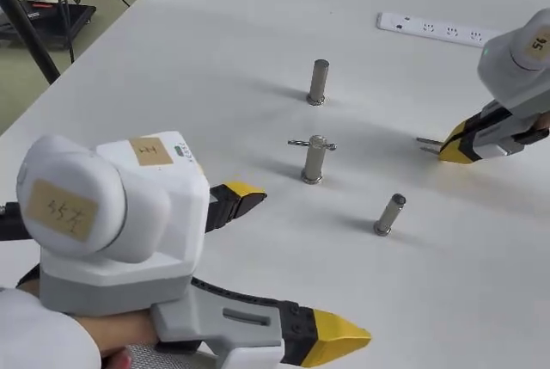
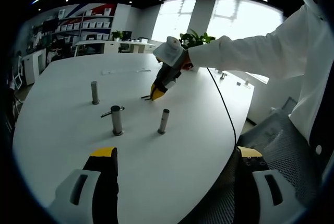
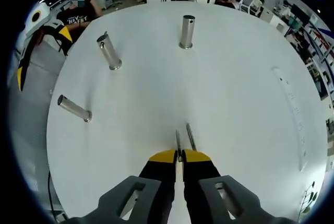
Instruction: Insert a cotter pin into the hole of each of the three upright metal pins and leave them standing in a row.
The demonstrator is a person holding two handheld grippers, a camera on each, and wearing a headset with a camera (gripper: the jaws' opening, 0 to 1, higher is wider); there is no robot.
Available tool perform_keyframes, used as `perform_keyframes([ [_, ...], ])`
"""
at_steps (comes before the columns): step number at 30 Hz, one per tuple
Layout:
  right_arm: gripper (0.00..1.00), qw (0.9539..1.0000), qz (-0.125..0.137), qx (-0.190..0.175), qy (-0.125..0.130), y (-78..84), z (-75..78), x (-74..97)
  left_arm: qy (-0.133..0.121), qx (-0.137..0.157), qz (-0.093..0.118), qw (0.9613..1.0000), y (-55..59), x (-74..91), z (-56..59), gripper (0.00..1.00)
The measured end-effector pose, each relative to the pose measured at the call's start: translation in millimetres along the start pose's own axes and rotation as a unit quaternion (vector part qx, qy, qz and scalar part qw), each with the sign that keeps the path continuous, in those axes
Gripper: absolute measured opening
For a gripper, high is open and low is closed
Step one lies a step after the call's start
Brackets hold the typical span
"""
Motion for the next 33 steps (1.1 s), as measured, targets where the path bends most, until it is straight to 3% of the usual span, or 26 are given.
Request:
perform_keyframes([
  [6,0.0,0.9999,-0.002,0.014,-0.003,-0.2,0.9,-0.4,-0.006,0.009,0.016,0.9998,-5.9,3.4,-3.7,0.89],
  [13,0.0,0.9999,0.0,-0.012,-0.002,0.2,1.8,-1.0,-0.008,0.011,0.018,0.9998,-7.5,5.7,-5.0,0.89],
  [21,0.0,0.9993,0.004,0.037,0.008,0.2,-10.1,11.8,-0.008,0.017,0.01,0.9998,-5.2,6.2,-8.8,0.87],
  [22,0.0,0.9976,0.018,0.059,0.03,-2.4,-8.2,17.3,-0.013,0.017,0.008,0.9997,-4.8,6.2,-11.4,0.85],
  [23,0.0,0.9979,0.019,0.055,0.029,-1.5,-9.9,18.5,-0.014,0.018,0.008,0.9997,-4.8,6.2,-12.0,0.84],
  [24,0.0,0.9974,0.038,0.048,0.04,-3.7,-5.8,21.6,-0.016,0.021,0.007,0.9996,-5.2,6.1,-14.2,0.83],
  [26,0.0,0.9963,0.053,0.049,0.048,-5.1,-5.0,26.1,-0.019,0.023,0.009,0.9995,-7.6,5.8,-17.3,0.81],
  [33,0.0,0.9884,0.098,0.077,0.087,-8.8,-19.0,50.1,-0.015,0.043,0.043,0.998,-31.0,-3.2,-26.3,0.78],
])
Point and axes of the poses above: the centre of the closed fingertips' face, and the gripper's own axes: x roughly backward along the fingers, z roughly to its right, y roughly out of its underside, the point moved 2 cm from there along x, roughly backward along the fingers, and after that the axes turned 9 degrees about -x, right-handed, at the moved point
